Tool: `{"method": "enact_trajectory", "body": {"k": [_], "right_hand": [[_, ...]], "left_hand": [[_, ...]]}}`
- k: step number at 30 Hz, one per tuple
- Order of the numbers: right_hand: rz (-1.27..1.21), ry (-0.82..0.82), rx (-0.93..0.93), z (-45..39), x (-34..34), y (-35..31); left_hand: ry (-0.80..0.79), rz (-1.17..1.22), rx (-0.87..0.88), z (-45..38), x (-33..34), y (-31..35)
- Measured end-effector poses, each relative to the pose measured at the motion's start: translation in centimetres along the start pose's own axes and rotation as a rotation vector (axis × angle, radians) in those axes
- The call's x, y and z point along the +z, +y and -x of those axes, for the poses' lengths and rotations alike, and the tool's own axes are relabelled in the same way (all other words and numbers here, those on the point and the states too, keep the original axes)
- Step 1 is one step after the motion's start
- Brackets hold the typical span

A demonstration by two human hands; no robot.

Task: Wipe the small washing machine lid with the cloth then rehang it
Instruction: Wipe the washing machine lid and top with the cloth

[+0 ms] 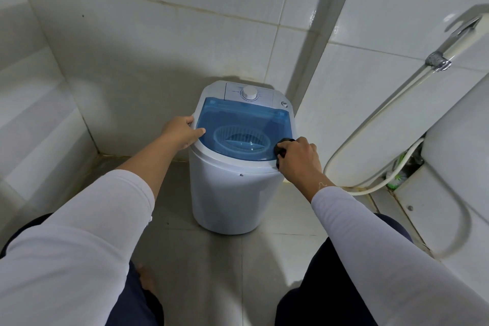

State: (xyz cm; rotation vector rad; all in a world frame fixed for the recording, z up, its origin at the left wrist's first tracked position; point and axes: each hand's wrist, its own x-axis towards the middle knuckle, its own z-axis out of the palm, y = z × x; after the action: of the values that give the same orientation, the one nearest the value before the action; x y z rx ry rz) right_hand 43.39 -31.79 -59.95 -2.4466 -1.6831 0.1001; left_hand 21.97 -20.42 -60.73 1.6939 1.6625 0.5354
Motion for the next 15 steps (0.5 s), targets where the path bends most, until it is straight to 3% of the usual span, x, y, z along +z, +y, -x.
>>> {"method": "enact_trajectory", "body": {"k": [8,15], "right_hand": [[-0.003,-0.004,0.019,0.8,-0.3,0.1],[-0.022,-0.161,-0.06,0.1,-3.4,0.0]], "left_hand": [[0.008,-0.023,0.024,0.5,-0.2,0.2],[0.035,-0.117,0.055,0.8,-0.2,0.3]]}}
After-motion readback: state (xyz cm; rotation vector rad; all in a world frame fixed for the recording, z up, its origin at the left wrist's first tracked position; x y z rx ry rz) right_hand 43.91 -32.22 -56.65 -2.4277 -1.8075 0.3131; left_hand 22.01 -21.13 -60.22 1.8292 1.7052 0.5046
